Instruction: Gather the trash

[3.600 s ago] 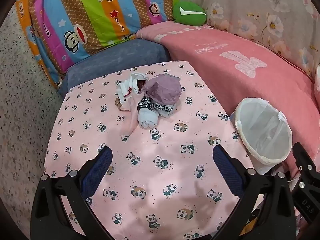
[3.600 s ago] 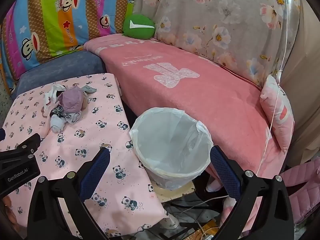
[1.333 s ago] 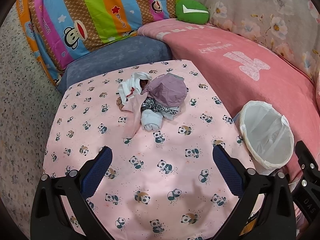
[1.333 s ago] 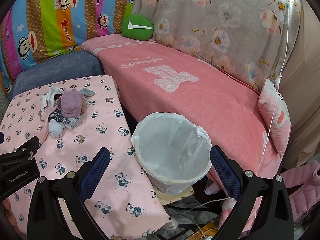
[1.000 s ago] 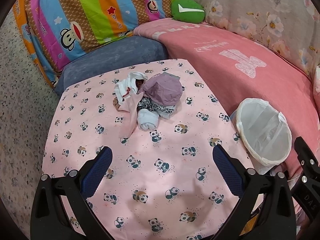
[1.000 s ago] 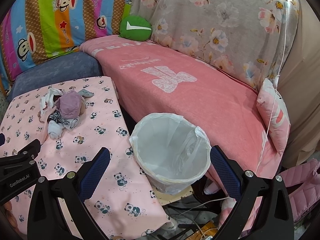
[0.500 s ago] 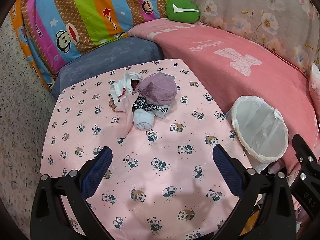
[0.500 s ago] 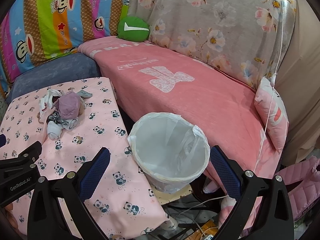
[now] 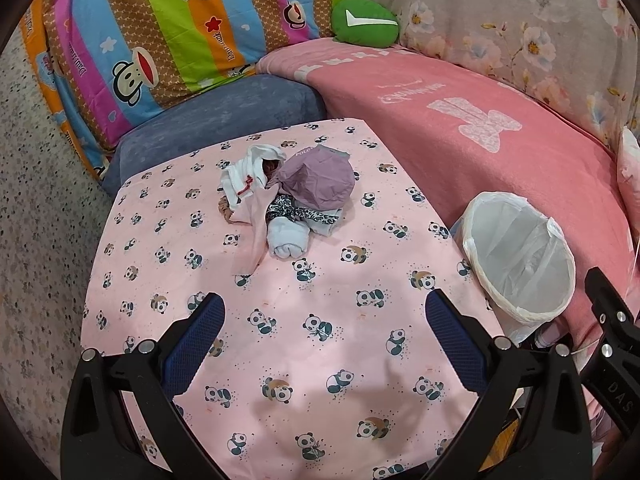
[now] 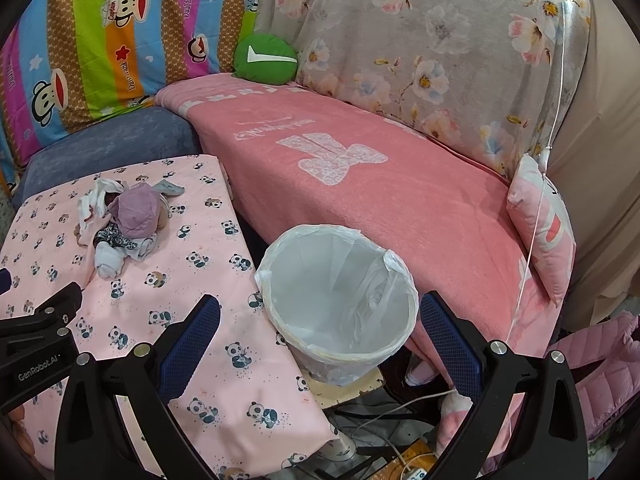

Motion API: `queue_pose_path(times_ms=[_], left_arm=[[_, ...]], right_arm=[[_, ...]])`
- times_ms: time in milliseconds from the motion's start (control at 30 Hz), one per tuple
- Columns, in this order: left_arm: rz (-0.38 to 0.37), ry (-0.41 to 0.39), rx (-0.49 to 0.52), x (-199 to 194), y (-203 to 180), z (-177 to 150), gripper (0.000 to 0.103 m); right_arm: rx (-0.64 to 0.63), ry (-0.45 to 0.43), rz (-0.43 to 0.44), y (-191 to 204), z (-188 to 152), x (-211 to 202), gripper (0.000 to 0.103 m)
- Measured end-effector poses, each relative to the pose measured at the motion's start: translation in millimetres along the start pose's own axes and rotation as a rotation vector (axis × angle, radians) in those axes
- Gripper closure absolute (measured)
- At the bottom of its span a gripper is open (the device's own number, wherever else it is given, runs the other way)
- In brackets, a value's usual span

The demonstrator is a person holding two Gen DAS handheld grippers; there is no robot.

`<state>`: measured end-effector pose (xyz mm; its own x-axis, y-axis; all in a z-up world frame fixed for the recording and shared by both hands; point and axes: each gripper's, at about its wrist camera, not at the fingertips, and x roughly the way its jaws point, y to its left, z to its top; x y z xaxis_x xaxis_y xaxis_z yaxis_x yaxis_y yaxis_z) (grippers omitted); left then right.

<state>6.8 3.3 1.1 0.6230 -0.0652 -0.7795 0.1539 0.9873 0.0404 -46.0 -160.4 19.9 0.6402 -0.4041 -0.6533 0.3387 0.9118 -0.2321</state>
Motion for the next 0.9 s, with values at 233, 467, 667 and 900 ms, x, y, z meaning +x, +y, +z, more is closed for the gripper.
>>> queue_pose_path(times_ms=[233, 467, 667, 900], left_arm=[[-0.010, -0.007, 0.003, -2.2, -2.2, -0.1, 0.007], [-0.011, -0.008, 0.003, -2.6, -2.1, 0.2, 0.007], [-0.013, -0.011, 0.003, -2.6, -2.8, 0.2, 0.007], [-0.040, -0.044, 0.012, 4.7, 3.8, 6.4, 0.007]], right_arm=[[0.004, -0.001, -0.006, -1.0, -1.7, -3.0, 0.005], [0.002, -0.001, -0.006, -0.2, -0.9, -3.0, 0.005], [0.003, 0.000, -0.007, 0.0, -1.0, -3.1, 0.005], [0.021, -0.008, 0.023, 5.3, -0.1, 2.0, 0.005]])
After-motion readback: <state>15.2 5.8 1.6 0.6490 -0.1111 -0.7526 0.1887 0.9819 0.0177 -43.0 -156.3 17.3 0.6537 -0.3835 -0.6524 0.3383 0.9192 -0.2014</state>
